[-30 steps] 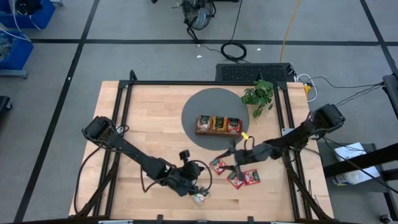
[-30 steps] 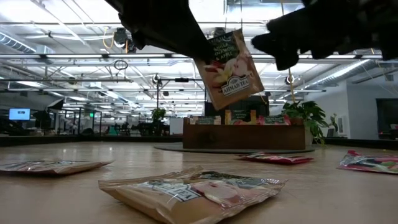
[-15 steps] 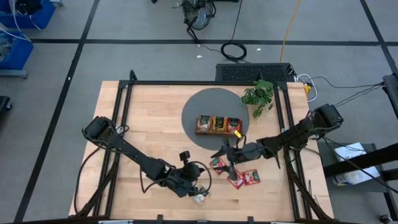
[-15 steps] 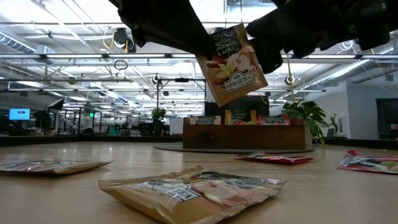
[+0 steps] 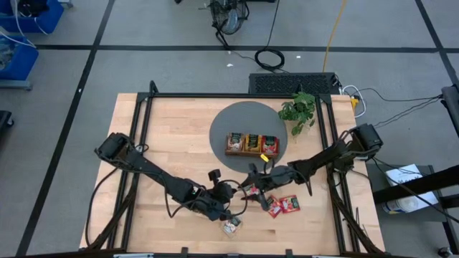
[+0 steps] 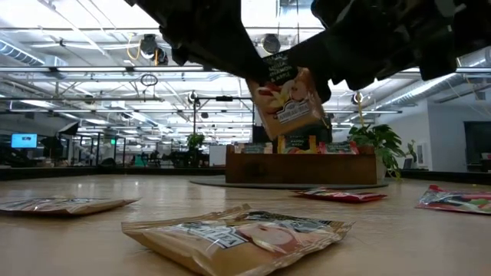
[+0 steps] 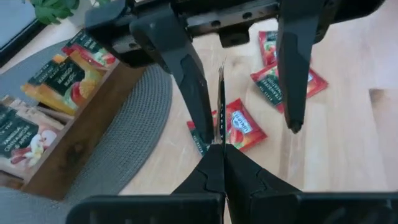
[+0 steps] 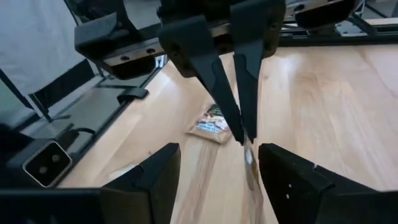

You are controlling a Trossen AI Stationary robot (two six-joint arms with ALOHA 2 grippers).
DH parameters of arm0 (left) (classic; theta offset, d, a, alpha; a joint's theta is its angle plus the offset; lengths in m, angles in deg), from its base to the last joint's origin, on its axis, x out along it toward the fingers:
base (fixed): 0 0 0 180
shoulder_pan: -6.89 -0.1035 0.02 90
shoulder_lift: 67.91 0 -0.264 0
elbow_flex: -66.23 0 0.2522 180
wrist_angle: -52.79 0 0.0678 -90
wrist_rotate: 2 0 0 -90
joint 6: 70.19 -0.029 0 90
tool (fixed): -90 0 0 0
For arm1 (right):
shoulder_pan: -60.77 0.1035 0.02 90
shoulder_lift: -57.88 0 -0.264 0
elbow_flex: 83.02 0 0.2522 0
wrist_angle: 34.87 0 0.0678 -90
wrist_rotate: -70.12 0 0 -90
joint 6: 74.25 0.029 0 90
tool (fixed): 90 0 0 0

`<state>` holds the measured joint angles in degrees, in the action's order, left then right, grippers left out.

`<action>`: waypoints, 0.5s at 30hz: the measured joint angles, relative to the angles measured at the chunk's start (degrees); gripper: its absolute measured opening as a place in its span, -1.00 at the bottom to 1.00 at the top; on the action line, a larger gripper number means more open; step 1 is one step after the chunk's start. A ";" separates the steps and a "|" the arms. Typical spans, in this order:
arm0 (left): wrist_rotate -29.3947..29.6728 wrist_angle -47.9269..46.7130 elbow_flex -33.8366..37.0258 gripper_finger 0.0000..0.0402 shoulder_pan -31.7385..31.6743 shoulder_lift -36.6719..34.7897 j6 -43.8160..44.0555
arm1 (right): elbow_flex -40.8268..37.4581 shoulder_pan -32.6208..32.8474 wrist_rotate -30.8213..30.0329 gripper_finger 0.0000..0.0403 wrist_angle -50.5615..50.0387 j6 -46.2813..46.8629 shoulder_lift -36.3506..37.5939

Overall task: Pick & Place Tea
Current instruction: Put the brown tea bag into the left section of the wooden organizer

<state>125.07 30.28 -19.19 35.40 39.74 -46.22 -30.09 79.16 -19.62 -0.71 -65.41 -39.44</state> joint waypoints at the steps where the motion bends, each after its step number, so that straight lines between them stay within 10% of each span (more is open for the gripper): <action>1: -0.04 -0.69 0.00 -1.00 0.03 0.00 0.52 | 0.05 0.00 0.00 -0.01 -0.21 -0.59 0.08; 15: -8.69 -7.35 0.02 -1.00 -1.26 0.02 3.91 | 16.74 -0.82 0.00 -0.02 -39.78 -6.92 2.95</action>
<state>116.38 22.93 -19.17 34.14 39.76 -42.32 -13.34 78.34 -19.63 -40.49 -72.33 -36.48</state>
